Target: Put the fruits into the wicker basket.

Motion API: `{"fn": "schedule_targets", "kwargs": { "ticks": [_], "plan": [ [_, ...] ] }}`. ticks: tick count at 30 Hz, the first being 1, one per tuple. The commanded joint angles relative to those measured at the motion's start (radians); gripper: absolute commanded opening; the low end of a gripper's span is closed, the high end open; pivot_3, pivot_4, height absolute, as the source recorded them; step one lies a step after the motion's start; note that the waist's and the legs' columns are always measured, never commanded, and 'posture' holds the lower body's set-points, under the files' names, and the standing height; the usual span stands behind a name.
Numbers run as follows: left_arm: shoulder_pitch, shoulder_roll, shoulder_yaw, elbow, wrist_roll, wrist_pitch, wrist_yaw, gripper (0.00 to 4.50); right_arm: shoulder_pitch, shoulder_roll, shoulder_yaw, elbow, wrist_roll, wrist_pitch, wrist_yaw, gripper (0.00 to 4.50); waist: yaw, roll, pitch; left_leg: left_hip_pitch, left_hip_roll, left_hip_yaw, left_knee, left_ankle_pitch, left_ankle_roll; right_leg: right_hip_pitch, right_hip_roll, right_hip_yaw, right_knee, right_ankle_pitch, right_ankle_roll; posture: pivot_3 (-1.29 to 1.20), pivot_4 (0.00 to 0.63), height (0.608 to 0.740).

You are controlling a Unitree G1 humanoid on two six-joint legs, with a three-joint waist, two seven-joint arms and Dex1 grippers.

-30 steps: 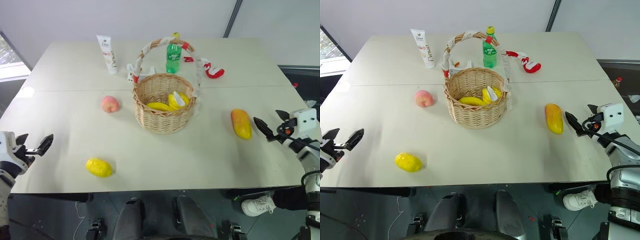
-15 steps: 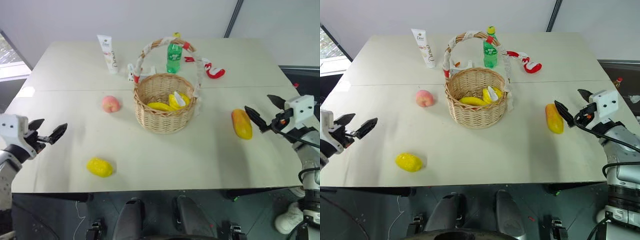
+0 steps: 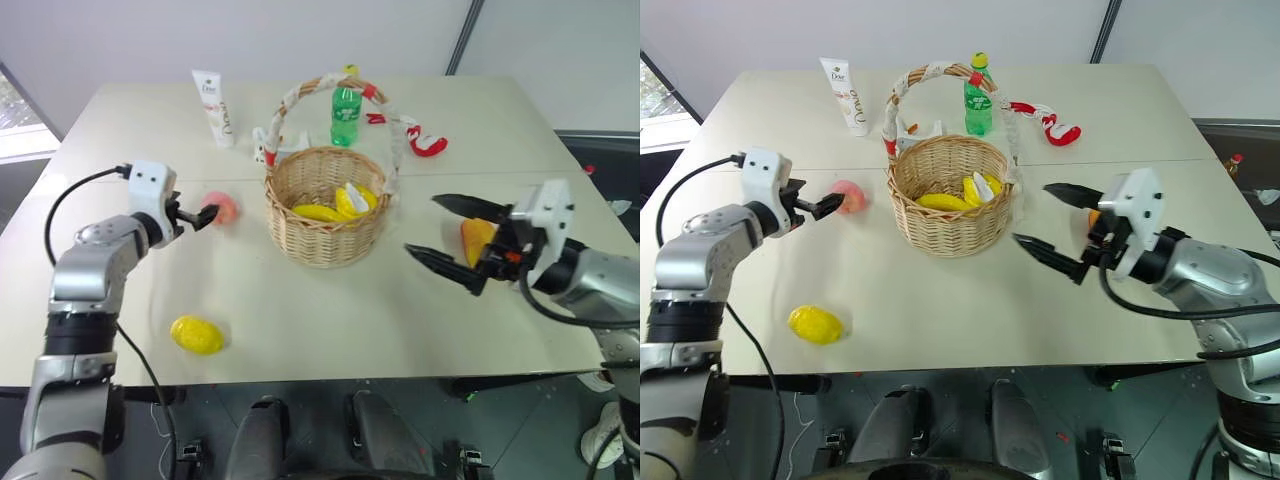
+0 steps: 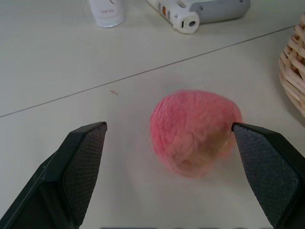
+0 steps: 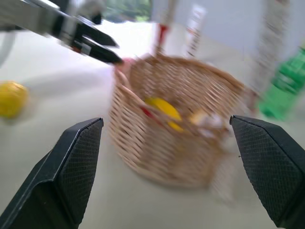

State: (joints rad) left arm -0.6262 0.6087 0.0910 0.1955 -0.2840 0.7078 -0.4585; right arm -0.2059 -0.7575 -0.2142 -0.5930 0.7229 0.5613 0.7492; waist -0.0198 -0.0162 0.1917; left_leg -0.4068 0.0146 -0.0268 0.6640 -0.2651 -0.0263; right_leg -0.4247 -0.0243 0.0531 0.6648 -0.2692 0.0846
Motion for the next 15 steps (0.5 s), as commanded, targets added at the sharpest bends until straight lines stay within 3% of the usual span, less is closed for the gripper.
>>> {"fn": "schedule_targets", "kwargs": {
  "ticks": [1,14,15],
  "plan": [
    [-0.079,-0.015,-0.025,0.052,0.037,0.022,0.009,4.50,-0.033,0.033,0.050,-0.068,0.034,0.019,-0.035,4.44,0.005,0.000,0.000,-0.001,-0.001,0.000,0.000,0.000,0.000,0.000,0.000,0.000,0.000,0.000,0.000,0.00,0.150,0.740],
    [-0.217,-0.095,-0.079,0.284,0.100,-0.004,-0.004,4.50,-0.090,0.100,0.143,-0.091,0.039,0.031,-0.080,4.44,0.001,0.000,0.000,-0.001,-0.001,-0.001,0.001,0.000,0.000,0.000,-0.001,-0.001,0.000,0.000,0.000,0.00,0.150,0.740],
    [-0.220,-0.099,-0.074,0.290,0.102,-0.007,-0.002,4.25,-0.094,0.102,0.146,-0.091,0.039,0.031,-0.083,4.48,0.001,0.000,0.000,-0.001,-0.001,-0.001,0.001,0.000,0.000,0.000,-0.001,-0.001,0.000,0.000,0.000,0.00,0.150,0.740]
  ]
}}
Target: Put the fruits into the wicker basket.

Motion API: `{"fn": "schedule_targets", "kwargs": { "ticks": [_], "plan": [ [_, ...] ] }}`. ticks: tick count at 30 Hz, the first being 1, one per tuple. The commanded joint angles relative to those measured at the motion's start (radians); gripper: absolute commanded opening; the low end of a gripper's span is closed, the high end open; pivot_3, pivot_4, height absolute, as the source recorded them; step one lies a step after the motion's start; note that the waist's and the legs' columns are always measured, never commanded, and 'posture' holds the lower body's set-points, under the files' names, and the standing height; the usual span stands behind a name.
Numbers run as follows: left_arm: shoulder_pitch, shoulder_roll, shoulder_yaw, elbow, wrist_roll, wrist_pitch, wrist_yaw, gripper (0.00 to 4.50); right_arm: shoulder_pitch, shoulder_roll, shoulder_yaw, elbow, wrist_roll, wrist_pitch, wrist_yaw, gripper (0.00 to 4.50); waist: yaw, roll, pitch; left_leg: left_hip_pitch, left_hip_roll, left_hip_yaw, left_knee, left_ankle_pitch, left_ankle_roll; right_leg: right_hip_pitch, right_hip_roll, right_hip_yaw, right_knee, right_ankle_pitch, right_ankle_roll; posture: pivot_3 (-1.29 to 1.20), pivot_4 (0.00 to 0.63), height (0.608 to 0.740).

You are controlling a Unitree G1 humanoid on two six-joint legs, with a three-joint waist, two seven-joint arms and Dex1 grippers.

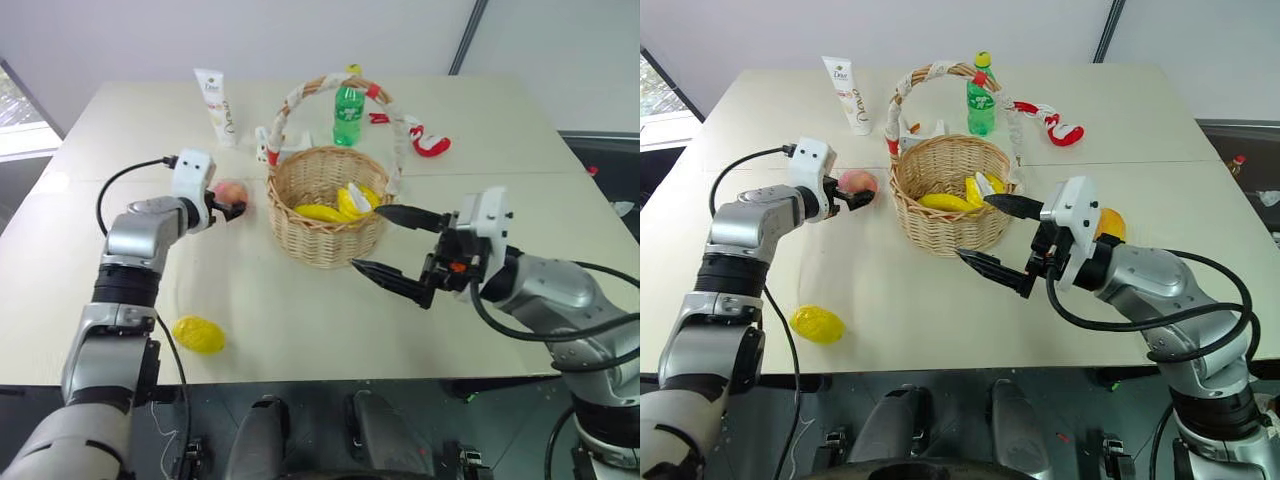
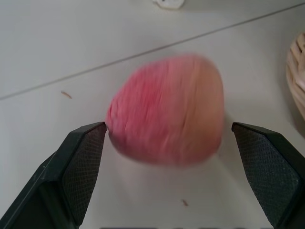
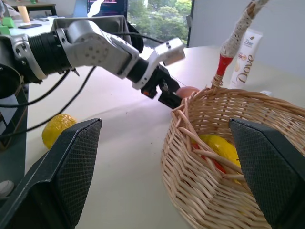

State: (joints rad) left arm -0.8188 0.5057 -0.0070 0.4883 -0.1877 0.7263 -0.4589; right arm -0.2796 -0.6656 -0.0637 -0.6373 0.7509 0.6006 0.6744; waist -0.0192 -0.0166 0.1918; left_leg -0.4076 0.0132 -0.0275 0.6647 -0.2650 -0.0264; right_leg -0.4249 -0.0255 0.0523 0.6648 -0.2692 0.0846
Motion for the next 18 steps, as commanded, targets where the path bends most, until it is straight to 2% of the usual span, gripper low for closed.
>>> {"fn": "schedule_targets", "kwargs": {
  "ticks": [1,2,7,13,16,18],
  "plan": [
    [-0.029,0.001,0.027,0.002,0.007,-0.028,-0.001,3.98,-0.022,0.011,-0.002,-0.047,0.011,-0.007,-0.010,4.50,0.002,0.000,0.000,0.000,0.000,0.000,0.000,0.000,0.000,0.000,0.000,0.000,0.000,0.000,0.000,0.00,0.150,0.740],
    [-0.030,-0.002,0.031,0.007,0.007,-0.038,0.001,3.72,-0.025,0.013,0.000,-0.047,0.011,-0.007,-0.011,4.50,0.002,0.000,0.000,0.000,0.000,0.000,0.000,0.000,0.000,0.000,0.000,0.000,0.000,0.000,0.000,0.00,0.150,0.740],
    [-0.025,-0.001,0.042,0.009,0.013,-0.066,0.009,1.22,-0.029,0.019,0.013,-0.050,0.008,-0.004,-0.016,4.50,0.004,0.000,0.000,0.000,0.000,0.000,0.000,0.000,0.000,0.000,-0.001,0.000,0.000,0.000,0.000,0.00,0.150,0.740],
    [0.010,0.021,0.062,-0.055,-0.008,-0.022,-0.012,1.22,-0.040,0.030,0.027,-0.041,-0.003,-0.014,-0.019,4.50,0.002,0.000,0.000,0.000,0.000,-0.001,0.000,0.000,0.000,0.000,-0.001,0.000,0.000,0.000,0.000,0.00,0.150,0.740],
    [0.038,0.029,0.093,-0.122,-0.043,0.023,-0.030,1.98,-0.048,0.034,0.035,-0.033,-0.005,-0.017,-0.016,4.50,0.001,0.000,0.000,0.000,0.000,-0.001,0.000,0.000,0.000,0.000,-0.001,0.000,0.000,0.000,0.000,0.00,0.150,0.740],
    [0.054,0.035,0.108,-0.169,-0.057,0.045,-0.038,2.97,-0.054,0.036,0.040,-0.027,-0.008,-0.019,-0.012,4.50,0.002,0.000,0.000,0.000,0.000,-0.001,0.000,0.000,0.000,0.000,-0.001,0.000,0.000,0.000,0.000,0.00,0.150,0.740]
  ]
}}
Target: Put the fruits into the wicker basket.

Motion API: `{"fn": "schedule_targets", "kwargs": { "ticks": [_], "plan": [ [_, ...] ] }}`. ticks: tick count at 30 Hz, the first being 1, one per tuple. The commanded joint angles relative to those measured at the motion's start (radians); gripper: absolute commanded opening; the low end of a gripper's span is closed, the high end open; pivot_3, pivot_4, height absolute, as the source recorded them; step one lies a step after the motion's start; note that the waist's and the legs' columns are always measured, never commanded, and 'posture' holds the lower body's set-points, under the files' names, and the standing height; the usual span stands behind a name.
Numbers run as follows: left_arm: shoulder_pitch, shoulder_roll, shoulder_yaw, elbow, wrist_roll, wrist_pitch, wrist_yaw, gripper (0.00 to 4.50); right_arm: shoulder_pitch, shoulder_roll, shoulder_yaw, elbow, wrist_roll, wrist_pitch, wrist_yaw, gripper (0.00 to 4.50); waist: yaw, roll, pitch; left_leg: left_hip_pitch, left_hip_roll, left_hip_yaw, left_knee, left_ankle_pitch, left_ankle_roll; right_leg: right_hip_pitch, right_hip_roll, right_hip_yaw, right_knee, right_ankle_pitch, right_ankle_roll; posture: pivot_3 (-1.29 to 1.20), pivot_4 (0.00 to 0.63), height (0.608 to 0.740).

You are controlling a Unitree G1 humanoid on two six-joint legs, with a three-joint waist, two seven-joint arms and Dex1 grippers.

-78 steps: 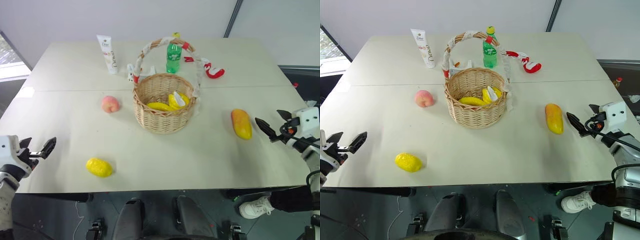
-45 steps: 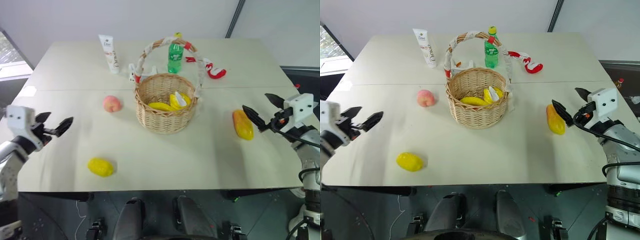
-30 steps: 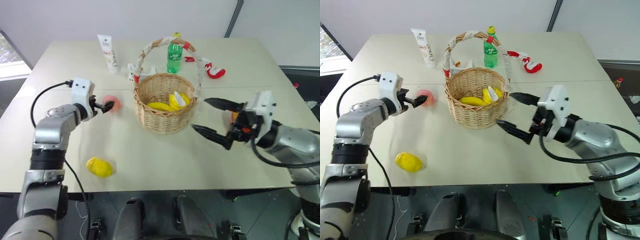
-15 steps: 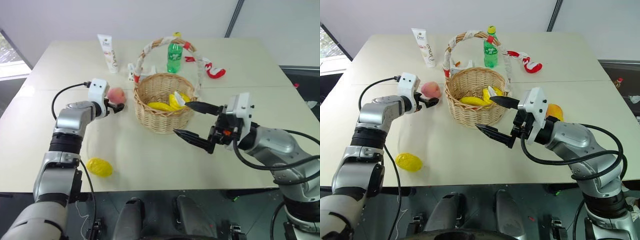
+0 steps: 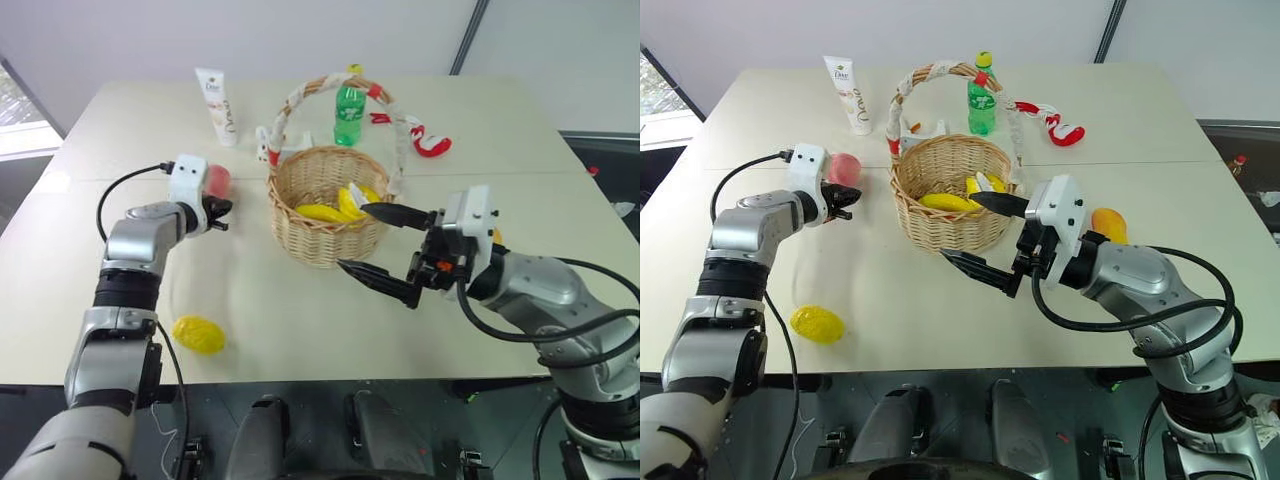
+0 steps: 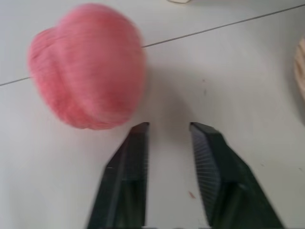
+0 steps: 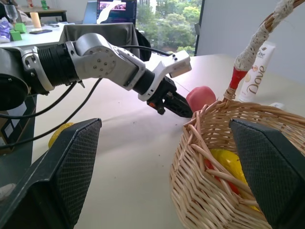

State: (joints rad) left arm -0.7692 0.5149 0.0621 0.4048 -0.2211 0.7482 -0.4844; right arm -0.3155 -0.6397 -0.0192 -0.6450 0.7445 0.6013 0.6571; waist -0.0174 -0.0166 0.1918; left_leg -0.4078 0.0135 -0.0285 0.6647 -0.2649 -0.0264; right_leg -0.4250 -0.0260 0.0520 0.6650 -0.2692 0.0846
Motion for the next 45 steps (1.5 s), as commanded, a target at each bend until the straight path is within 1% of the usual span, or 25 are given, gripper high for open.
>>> {"fn": "schedule_targets", "kwargs": {
  "ticks": [1,2,3,6,13,15,18,25,30,35,42,43,45],
  "plan": [
    [0.010,0.028,0.043,-0.102,-0.027,0.030,-0.013,3.47,-0.021,0.012,-0.003,-0.016,-0.002,-0.021,0.007,4.50,0.001,0.000,0.000,0.000,0.000,0.000,0.000,0.000,0.000,0.000,0.000,0.000,0.000,0.000,0.000,0.00,0.150,0.740],
    [0.016,0.030,0.049,-0.126,-0.034,0.041,-0.014,4.01,-0.025,0.014,0.000,-0.012,-0.004,-0.022,0.009,4.50,0.001,0.000,0.000,0.000,0.000,0.000,0.000,0.000,0.000,0.000,0.000,0.000,0.000,0.000,0.000,0.00,0.150,0.740],
    [0.021,0.032,0.055,-0.146,-0.037,0.048,-0.012,4.44,-0.028,0.016,0.002,-0.009,-0.005,-0.023,0.011,4.50,0.002,0.000,0.000,0.000,0.000,0.000,0.000,0.000,0.000,0.000,0.000,0.000,0.000,0.000,0.000,0.00,0.150,0.740],
    [0.023,0.031,0.071,-0.182,-0.027,0.054,0.022,4.44,-0.035,0.021,0.005,-0.001,-0.010,-0.024,0.019,4.50,0.002,0.000,0.000,0.000,0.000,0.000,0.000,0.000,0.000,0.000,0.000,0.000,0.000,0.000,0.000,0.00,0.150,0.740],
    [-0.022,0.025,0.122,-0.097,0.000,0.009,0.131,4.44,-0.052,0.039,0.017,0.022,-0.027,-0.033,0.037,4.50,0.001,0.000,0.000,0.000,0.000,0.000,0.000,0.000,0.000,0.000,0.000,0.000,0.000,0.000,0.000,0.00,0.150,0.740],
    [-0.054,0.015,0.140,-0.028,0.001,-0.026,0.157,4.44,-0.058,0.043,0.022,0.030,-0.033,-0.036,0.042,4.50,0.003,0.000,0.000,0.000,0.000,0.000,0.000,0.000,0.000,0.000,0.000,0.000,0.000,0.000,0.000,0.00,0.150,0.740],
    [-0.103,0.015,0.129,0.085,0.030,-0.085,0.189,4.44,-0.062,0.049,0.026,0.035,-0.038,-0.038,0.047,4.50,0.004,0.000,0.000,0.000,-0.001,0.000,0.000,0.000,0.000,0.000,0.000,-0.001,0.000,0.000,0.000,0.00,0.150,0.740],
    [-0.283,-0.027,0.108,0.419,0.057,-0.247,0.169,4.44,-0.067,0.057,0.032,0.039,-0.050,-0.040,0.047,4.50,0.003,0.000,0.000,-0.001,-0.002,0.001,0.000,0.000,0.000,0.000,-0.001,-0.001,0.000,0.000,0.000,0.00,0.150,0.740],
    [-0.351,-0.051,0.095,0.598,0.084,-0.346,0.156,4.44,-0.058,0.061,0.032,0.031,-0.057,-0.038,0.039,4.50,0.000,0.000,0.000,-0.001,-0.002,0.001,0.000,0.000,0.000,0.000,-0.001,-0.002,0.000,0.000,0.000,0.00,0.150,0.740],
    [-0.377,-0.069,0.093,0.704,0.106,-0.410,0.150,4.44,-0.053,0.061,0.032,0.023,-0.059,-0.036,0.030,4.50,0.001,-0.001,0.000,-0.001,-0.002,0.001,0.000,0.000,0.000,0.000,-0.001,-0.002,0.000,0.000,0.000,0.00,0.150,0.740],
    [-0.385,-0.078,0.112,0.754,0.104,-0.462,0.148,4.44,-0.045,0.061,0.032,0.014,-0.060,-0.034,0.021,4.50,0.002,-0.001,0.000,-0.001,-0.002,0.001,0.000,0.000,0.000,0.000,-0.001,-0.002,0.000,0.000,0.000,0.00,0.150,0.740],
    [-0.386,-0.078,0.114,0.758,0.103,-0.464,0.149,3.89,-0.045,0.061,0.032,0.015,-0.060,-0.034,0.021,4.50,0.002,-0.001,0.000,-0.001,-0.002,0.001,0.000,0.000,0.000,0.000,-0.001,-0.002,0.000,0.000,0.000,0.00,0.150,0.740],
    [-0.387,-0.076,0.109,0.764,0.111,-0.460,0.154,3.20,-0.046,0.061,0.033,0.016,-0.061,-0.034,0.021,4.50,0.001,-0.001,0.000,-0.001,-0.002,0.001,0.000,0.000,0.000,0.000,-0.001,-0.002,0.000,0.000,0.000,0.00,0.150,0.740]
  ]
}}
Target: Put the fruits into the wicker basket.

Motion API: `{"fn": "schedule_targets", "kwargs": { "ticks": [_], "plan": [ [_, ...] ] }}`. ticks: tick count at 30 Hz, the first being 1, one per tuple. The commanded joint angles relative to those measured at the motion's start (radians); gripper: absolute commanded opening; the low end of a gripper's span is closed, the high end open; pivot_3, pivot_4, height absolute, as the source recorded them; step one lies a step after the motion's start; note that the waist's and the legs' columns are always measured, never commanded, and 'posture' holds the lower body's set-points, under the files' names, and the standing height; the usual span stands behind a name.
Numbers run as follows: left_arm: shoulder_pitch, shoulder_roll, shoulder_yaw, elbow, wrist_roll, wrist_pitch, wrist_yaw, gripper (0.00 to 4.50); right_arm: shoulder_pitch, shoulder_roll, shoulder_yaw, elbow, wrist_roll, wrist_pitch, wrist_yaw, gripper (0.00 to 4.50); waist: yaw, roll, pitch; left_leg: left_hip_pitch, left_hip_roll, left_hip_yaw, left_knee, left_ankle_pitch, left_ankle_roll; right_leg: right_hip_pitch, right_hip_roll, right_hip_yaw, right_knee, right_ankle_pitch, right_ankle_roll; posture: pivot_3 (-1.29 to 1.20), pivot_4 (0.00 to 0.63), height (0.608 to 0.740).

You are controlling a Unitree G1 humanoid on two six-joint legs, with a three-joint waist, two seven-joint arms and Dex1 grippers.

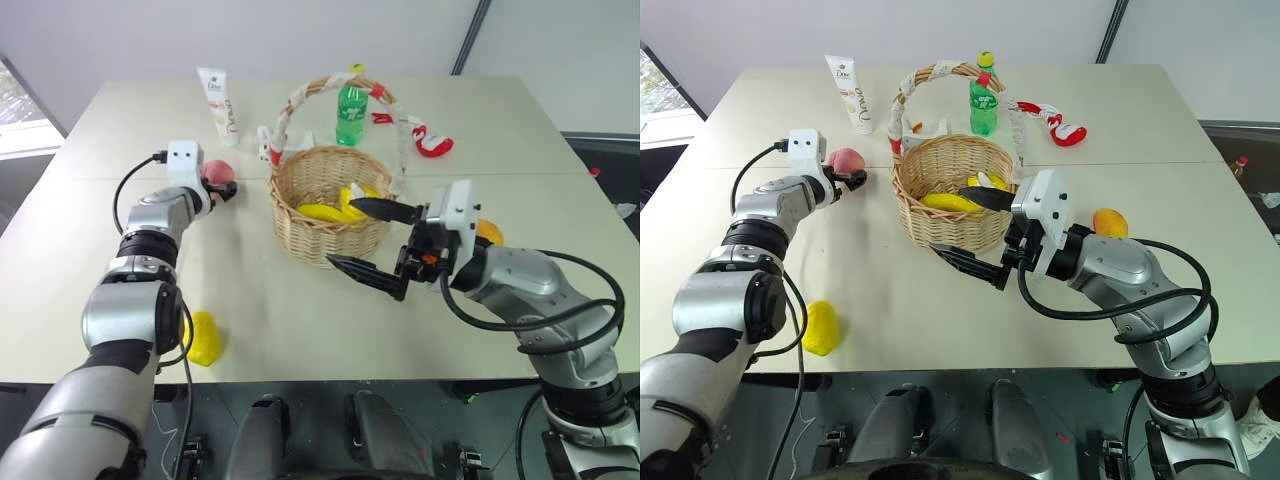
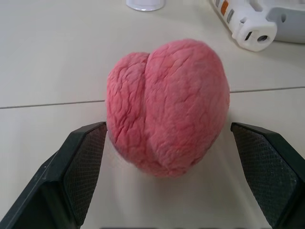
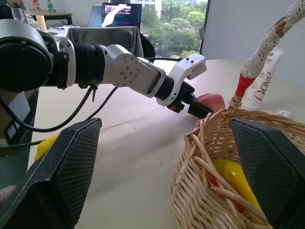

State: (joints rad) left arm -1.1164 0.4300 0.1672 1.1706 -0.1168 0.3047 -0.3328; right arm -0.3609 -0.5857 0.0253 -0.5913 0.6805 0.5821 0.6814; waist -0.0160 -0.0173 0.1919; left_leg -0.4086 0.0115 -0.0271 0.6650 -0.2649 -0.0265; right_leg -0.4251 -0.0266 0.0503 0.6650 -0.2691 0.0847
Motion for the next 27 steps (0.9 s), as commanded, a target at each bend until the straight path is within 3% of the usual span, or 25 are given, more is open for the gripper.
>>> {"fn": "schedule_targets", "kwargs": {
  "ticks": [1,11,12,14,20,22,27],
  "plan": [
    [-0.040,0.010,0.001,0.001,0.011,-0.013,0.003,3.20,-0.001,0.007,-0.011,-0.038,0.003,-0.015,-0.003,4.50,0.000,0.000,0.000,0.000,0.000,0.000,0.000,0.000,0.000,0.000,0.000,0.000,0.000,0.000,0.000,0.00,0.150,0.740],
    [-0.024,0.014,0.019,-0.014,0.001,-0.020,-0.006,3.20,-0.012,0.006,-0.008,-0.027,0.002,-0.015,0.006,4.50,0.000,0.000,0.000,0.000,0.000,0.000,0.000,0.000,0.000,0.000,0.000,0.000,0.000,0.000,0.000,0.00,0.150,0.740],
    [-0.023,0.014,0.024,-0.016,-0.003,-0.020,-0.007,2.70,-0.013,0.006,-0.007,-0.026,0.002,-0.016,0.006,4.50,0.000,0.000,0.000,0.000,0.000,0.000,0.000,0.000,0.000,0.000,0.000,0.000,0.000,0.000,0.000,0.00,0.150,0.740],
    [-0.023,0.016,0.021,-0.020,0.002,-0.013,-0.003,2.20,-0.012,0.006,-0.007,-0.028,0.002,-0.015,0.006,4.50,0.000,0.000,0.000,0.000,0.000,0.000,0.000,0.000,0.000,0.000,0.000,0.000,0.000,0.000,0.000,0.00,0.150,0.740],
    [0.024,0.051,0.018,-0.138,-0.002,0.049,-0.033,2.20,-0.007,0.004,-0.012,-0.042,0.002,-0.011,-0.004,4.50,-0.003,0.000,0.000,0.000,0.000,0.000,0.000,0.000,0.000,0.000,0.000,0.000,0.000,0.000,0.000,0.00,0.150,0.740],
    [0.107,0.085,0.024,-0.313,-0.028,0.100,-0.096,2.20,0.000,-0.003,-0.023,-0.053,0.005,-0.008,-0.010,4.50,-0.006,0.000,0.000,0.000,0.000,-0.001,0.000,0.000,0.000,0.000,0.000,0.000,0.001,0.000,0.000,0.00,0.150,0.740],
    [0.444,0.203,0.100,-0.977,-0.260,0.285,-0.352,2.20,0.024,-0.034,-0.066,-0.052,0.010,-0.004,-0.011,4.50,-0.019,0.000,0.000,0.000,0.004,-0.002,-0.001,0.000,-0.001,-0.002,-0.001,0.001,0.002,0.000,0.000,0.00,0.150,0.740]
  ]
}}
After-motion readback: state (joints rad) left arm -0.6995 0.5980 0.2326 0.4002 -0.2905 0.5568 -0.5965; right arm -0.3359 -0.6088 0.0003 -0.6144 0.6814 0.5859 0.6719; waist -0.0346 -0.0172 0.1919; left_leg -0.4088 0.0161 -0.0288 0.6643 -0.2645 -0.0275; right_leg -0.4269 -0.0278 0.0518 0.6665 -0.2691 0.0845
